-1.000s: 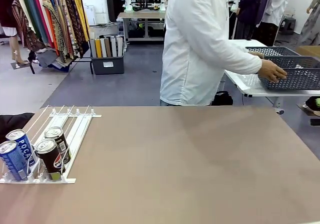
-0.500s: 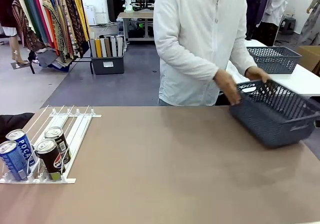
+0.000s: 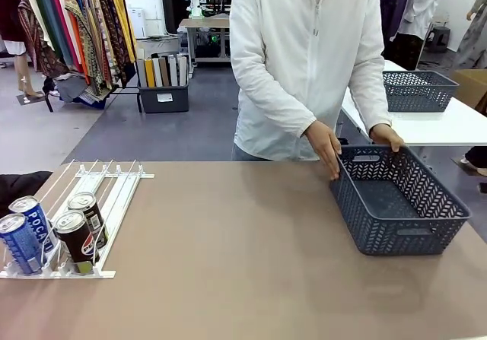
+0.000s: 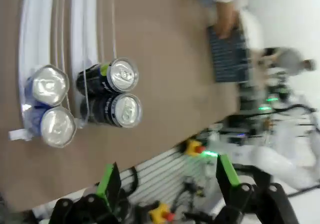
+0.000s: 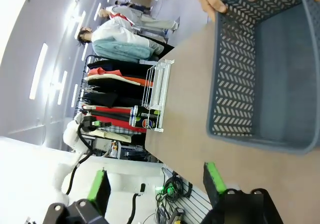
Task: Retrieve and store the cans from the dispenser.
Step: Pick up one can from the Automatic Can Dispenser and place it in the middle of the table.
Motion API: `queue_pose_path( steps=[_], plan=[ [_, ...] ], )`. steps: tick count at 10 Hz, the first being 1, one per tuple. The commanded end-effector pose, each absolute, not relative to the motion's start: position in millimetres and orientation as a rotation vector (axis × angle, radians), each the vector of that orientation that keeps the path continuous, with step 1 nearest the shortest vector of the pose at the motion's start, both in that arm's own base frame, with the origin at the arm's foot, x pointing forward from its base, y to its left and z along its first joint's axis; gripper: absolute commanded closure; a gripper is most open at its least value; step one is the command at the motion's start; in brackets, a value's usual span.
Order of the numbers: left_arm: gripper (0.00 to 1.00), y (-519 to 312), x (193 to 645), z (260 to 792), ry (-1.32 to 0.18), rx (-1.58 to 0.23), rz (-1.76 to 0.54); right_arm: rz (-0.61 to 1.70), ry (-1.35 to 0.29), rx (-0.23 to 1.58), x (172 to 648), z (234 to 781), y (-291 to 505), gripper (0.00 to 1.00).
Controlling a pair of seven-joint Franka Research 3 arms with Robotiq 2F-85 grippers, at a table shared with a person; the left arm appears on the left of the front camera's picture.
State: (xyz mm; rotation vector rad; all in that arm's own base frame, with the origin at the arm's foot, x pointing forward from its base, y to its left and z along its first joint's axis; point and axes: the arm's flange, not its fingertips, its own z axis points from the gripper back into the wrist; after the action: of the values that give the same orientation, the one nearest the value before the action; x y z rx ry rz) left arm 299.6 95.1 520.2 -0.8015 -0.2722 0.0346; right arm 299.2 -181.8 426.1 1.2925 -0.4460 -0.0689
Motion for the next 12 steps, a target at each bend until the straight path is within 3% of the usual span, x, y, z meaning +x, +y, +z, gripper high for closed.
queue_pose_path(
  steps=[1,3,12],
  plan=[
    [0.0,43,323,510,-0.131,-0.413,-0.022,-0.052,-0.444,1.294,298,428,-185,0.0],
    [0.0,6,336,502,-0.136,-0.215,-0.029,-0.052,-0.444,1.294,298,428,-185,0.0],
    [0.0,-40,338,484,-0.125,-0.163,-0.109,-0.052,-0.444,1.294,298,428,-185,0.0]
  ],
)
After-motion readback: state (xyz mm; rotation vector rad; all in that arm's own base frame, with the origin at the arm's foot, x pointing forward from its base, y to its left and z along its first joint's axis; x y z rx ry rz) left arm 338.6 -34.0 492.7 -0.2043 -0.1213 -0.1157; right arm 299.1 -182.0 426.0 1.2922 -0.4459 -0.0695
